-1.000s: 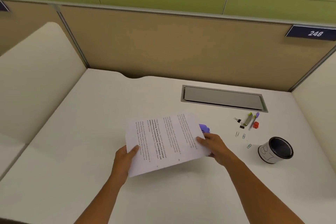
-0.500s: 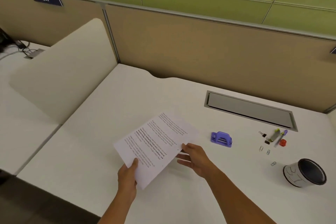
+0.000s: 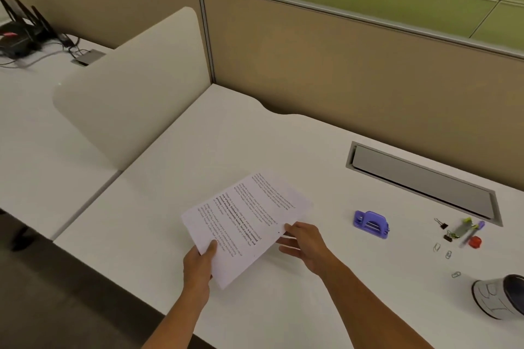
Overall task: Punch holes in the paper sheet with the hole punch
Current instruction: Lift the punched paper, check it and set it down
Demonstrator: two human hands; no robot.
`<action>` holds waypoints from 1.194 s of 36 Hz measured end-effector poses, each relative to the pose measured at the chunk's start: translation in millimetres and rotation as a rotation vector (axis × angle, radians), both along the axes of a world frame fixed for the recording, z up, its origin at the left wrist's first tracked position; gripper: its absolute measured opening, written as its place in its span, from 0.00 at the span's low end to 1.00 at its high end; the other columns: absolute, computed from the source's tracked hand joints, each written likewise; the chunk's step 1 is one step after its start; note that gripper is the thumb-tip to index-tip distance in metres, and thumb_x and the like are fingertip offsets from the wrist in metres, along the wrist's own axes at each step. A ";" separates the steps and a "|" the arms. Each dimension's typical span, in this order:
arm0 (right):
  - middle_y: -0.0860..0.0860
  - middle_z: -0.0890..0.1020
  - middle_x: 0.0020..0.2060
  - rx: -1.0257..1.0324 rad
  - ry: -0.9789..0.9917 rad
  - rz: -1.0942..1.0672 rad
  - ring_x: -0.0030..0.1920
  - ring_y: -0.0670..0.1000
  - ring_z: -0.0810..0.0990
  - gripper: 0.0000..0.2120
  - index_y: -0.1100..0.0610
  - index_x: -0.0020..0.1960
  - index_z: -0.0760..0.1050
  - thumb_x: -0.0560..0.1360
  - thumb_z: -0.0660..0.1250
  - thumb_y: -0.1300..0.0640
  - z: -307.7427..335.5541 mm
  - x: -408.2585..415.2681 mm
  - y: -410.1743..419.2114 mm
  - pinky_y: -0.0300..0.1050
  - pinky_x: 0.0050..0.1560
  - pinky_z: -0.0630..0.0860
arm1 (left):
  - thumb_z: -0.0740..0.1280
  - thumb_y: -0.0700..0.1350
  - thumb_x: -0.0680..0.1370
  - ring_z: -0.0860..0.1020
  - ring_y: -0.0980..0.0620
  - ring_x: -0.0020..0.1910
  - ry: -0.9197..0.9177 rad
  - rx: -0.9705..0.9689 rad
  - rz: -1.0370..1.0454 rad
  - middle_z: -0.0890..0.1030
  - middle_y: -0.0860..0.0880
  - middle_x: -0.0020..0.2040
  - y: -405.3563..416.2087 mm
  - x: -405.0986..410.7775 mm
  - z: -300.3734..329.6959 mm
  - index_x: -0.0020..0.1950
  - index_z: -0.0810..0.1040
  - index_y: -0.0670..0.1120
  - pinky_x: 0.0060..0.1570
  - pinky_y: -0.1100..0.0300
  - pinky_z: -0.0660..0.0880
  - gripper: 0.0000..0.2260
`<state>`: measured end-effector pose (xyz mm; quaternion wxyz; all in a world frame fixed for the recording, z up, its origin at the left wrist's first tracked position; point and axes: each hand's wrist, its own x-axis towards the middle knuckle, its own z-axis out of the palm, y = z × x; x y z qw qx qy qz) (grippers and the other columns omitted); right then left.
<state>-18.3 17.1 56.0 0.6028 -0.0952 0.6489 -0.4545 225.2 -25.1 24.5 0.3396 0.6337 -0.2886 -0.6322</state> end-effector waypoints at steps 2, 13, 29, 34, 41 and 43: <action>0.57 0.87 0.49 0.003 -0.019 -0.017 0.51 0.60 0.86 0.05 0.63 0.50 0.79 0.80 0.66 0.61 -1.8 0.9 -1.9 0.58 0.55 0.82 | 0.67 0.44 0.80 0.80 0.45 0.57 -0.015 -0.004 -0.017 0.82 0.48 0.57 -8.1 3.6 -1.3 0.62 0.78 0.51 0.58 0.43 0.78 0.10; 0.61 0.86 0.48 -0.011 0.017 -0.065 0.47 0.58 0.86 0.05 0.65 0.47 0.76 0.79 0.68 0.63 -14.6 0.2 -19.0 0.52 0.50 0.84 | 0.68 0.45 0.80 0.81 0.47 0.54 -0.076 -0.047 -0.093 0.84 0.51 0.54 -40.2 11.3 -2.4 0.53 0.80 0.56 0.55 0.43 0.79 0.06; 0.58 0.87 0.47 0.054 0.087 -0.039 0.43 0.54 0.85 0.03 0.64 0.47 0.77 0.79 0.66 0.64 -33.0 11.7 -57.0 0.50 0.49 0.84 | 0.67 0.43 0.80 0.80 0.48 0.52 -0.048 0.030 -0.015 0.82 0.49 0.52 -54.1 17.8 -16.6 0.61 0.78 0.49 0.48 0.52 0.79 0.09; 0.58 0.87 0.47 0.100 0.148 -0.030 0.42 0.55 0.85 0.03 0.63 0.46 0.77 0.78 0.65 0.65 -41.4 16.5 -73.4 0.51 0.50 0.84 | 0.68 0.42 0.80 0.81 0.47 0.51 -0.053 0.076 0.018 0.82 0.47 0.53 -57.4 16.6 -25.0 0.59 0.78 0.49 0.46 0.52 0.79 0.09; 0.57 0.86 0.45 0.136 0.208 -0.008 0.40 0.55 0.85 0.06 0.63 0.49 0.80 0.77 0.64 0.67 -47.5 20.4 -98.1 0.49 0.46 0.83 | 0.66 0.41 0.80 0.82 0.45 0.52 -0.004 0.140 0.077 0.83 0.46 0.53 -59.4 16.9 -32.2 0.57 0.79 0.47 0.46 0.51 0.80 0.07; 0.58 0.86 0.45 0.148 0.230 -0.030 0.39 0.55 0.85 0.06 0.63 0.47 0.80 0.76 0.65 0.68 -53.2 19.3 -105.9 0.48 0.44 0.84 | 0.66 0.39 0.80 0.82 0.46 0.51 0.013 0.141 0.089 0.83 0.46 0.52 -59.4 16.8 -31.5 0.57 0.80 0.46 0.43 0.52 0.81 0.08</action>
